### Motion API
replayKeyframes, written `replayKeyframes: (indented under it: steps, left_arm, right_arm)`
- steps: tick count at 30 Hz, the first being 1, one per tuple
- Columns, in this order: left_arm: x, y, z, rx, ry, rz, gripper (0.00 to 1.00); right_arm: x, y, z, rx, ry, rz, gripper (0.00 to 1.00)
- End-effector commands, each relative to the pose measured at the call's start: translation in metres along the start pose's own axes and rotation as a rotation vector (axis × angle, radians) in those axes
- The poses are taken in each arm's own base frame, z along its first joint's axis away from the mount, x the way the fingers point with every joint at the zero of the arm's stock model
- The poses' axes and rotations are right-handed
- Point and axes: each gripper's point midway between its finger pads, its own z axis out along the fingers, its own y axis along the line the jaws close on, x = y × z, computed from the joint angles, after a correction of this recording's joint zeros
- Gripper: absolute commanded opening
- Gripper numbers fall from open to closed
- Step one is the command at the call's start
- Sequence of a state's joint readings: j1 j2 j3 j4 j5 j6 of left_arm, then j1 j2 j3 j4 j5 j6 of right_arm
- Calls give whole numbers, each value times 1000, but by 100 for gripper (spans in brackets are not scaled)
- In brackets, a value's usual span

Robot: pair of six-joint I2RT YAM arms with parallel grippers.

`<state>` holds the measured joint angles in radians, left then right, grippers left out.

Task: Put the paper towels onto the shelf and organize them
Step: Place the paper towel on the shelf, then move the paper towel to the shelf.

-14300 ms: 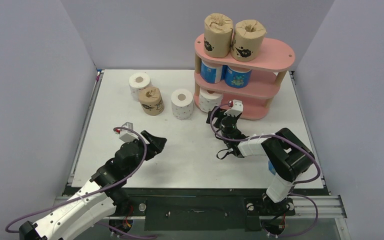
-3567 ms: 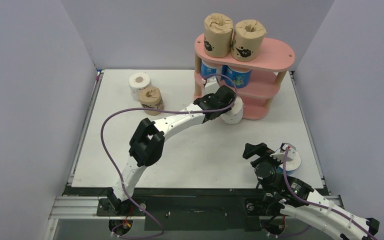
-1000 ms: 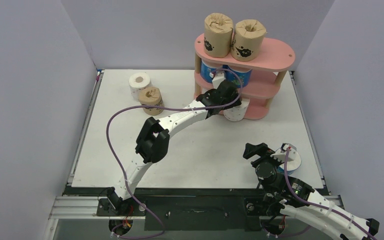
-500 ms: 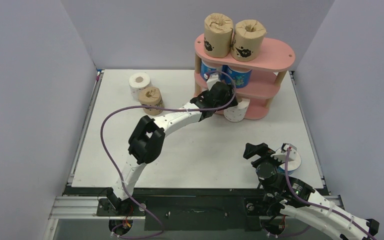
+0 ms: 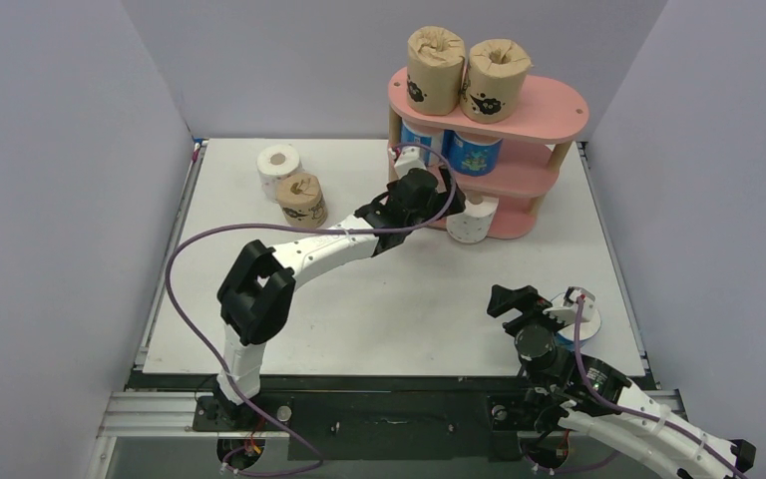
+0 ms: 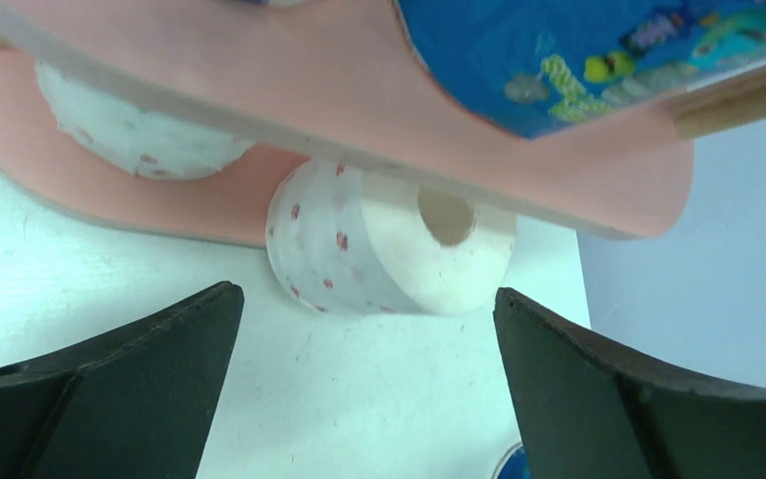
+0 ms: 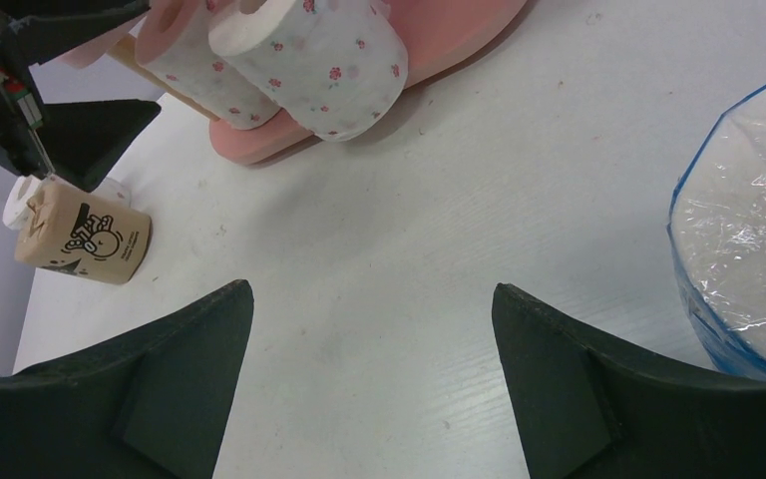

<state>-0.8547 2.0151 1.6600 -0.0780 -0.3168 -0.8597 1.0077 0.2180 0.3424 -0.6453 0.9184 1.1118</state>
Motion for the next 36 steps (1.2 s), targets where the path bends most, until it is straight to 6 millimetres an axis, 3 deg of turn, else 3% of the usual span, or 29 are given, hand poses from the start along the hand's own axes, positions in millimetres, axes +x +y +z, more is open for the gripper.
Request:
replayKeyframes:
  steps: [1,4,8,13,20,27,36]
  left_arm:
    - [-26,-23,-32,91,-99,-20,92]
    - [-18,-18,-38,97,-83,-5,83]
    - [9,-18,-39,147,-19,21,63]
    - [45,-16,-28,189,58,38,28]
    - [81,-16,-6,217,147,51,0]
    - [101,-15,18,207,194,45,0]
    - [101,-14,42,199,185,44,0]
  right_arm:
    - [-6,3,-1,-8,-13,10,85]
    - [-6,3,-1,-12,-13,12,84]
    - [-6,3,-1,-16,-13,17,81]
    - [-7,4,-2,-24,-12,24,74]
    - [-7,4,-2,-24,-14,26,67]
    - [-6,3,-2,-23,-14,23,66]
    - [-7,3,-2,-20,-15,25,66]
